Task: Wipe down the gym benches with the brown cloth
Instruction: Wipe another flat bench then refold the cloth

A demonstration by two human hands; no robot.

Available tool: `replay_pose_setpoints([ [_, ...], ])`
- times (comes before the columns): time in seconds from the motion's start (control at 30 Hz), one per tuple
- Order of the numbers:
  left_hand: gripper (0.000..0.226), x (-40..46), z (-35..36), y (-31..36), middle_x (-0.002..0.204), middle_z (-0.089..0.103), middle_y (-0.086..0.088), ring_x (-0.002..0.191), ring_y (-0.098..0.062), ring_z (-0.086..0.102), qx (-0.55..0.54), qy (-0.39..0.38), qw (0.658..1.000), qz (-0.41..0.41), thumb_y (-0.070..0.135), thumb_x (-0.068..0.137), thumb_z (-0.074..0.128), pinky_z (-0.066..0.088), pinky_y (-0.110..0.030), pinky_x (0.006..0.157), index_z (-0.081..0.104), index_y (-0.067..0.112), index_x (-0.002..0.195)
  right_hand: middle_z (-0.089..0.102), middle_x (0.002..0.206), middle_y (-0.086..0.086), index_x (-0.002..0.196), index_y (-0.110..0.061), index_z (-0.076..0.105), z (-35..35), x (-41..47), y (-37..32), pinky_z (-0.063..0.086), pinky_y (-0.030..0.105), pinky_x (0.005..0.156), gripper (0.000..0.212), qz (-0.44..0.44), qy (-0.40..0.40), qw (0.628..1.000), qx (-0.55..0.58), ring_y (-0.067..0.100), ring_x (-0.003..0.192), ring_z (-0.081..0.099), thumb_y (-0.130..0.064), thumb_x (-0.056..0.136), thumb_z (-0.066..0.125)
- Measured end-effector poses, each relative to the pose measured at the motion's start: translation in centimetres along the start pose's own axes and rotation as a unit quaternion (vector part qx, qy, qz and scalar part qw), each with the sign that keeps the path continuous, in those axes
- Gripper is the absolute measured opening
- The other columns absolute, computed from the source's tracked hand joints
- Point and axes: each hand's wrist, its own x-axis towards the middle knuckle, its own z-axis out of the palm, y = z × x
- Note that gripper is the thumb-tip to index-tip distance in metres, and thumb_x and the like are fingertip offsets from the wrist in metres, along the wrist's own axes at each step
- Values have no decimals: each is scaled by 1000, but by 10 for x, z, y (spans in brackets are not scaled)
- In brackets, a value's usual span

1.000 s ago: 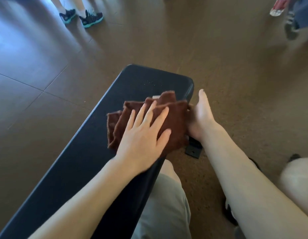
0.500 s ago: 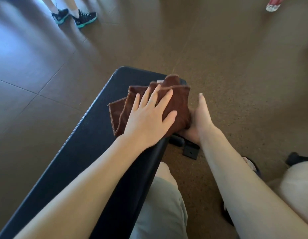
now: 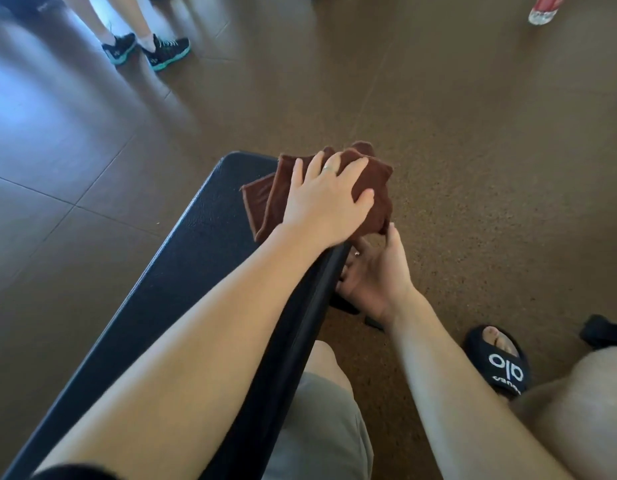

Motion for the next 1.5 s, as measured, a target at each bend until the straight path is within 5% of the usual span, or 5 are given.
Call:
replay_pose_setpoints([
  [0.37, 58, -164, -8, -68, 172, 8, 17, 159, -10, 0, -31, -1, 997, -66, 64, 104, 11, -11, -35, 126, 11, 52, 160, 61, 140, 0, 145, -31, 52, 59, -10, 23, 41, 51, 116, 89, -86, 156, 978, -106, 26, 124, 59, -92, 82, 37],
  [0.67, 54, -49, -4, -70, 173, 15, 4, 160, -23, 6, -37, 31, 994, -97, 55, 108, 24, 0, -50, 129, 21, 46, 161, 59, 144, 0, 153, -29, 47, 63, -6, 29, 43, 50, 114, 89, -145, 213, 946, -198, 25, 128, 57, -86, 87, 26],
  [0.8, 59, -97, 1, -61, 173, 13, 6, 160, -22, 5, -30, 35, 998, -35, 58, 105, 19, 1, -51, 130, 20, 43, 162, 69, 127, -5, 141, -34, 59, 57, -3, 35, 47, 49, 110, 98, -142, 207, 951, -179, 21, 116, 65, -94, 70, 28],
  [1.03, 49, -43, -8, -82, 168, 27, 12, 158, -16, 17, -29, 27, 994, 98, 53, 106, 31, 7, -46, 127, 32, 50, 156, 72, 117, -6, 125, -38, 67, 54, 6, 32, 50, 46, 105, 63, -139, 231, 951, -151, 18, 107, 67, -80, 90, 35],
  [1.5, 46, -39, -27, -168, 139, 58, -3, 126, -33, 56, -177, 57, 942, -278, 62, 100, 29, 44, -46, 101, 41, 51, 143, 57, 146, -12, 152, -36, 45, 58, 6, 33, 38, 48, 120, 69, -147, 226, 943, -195, 18, 132, 55, -75, 100, 24],
])
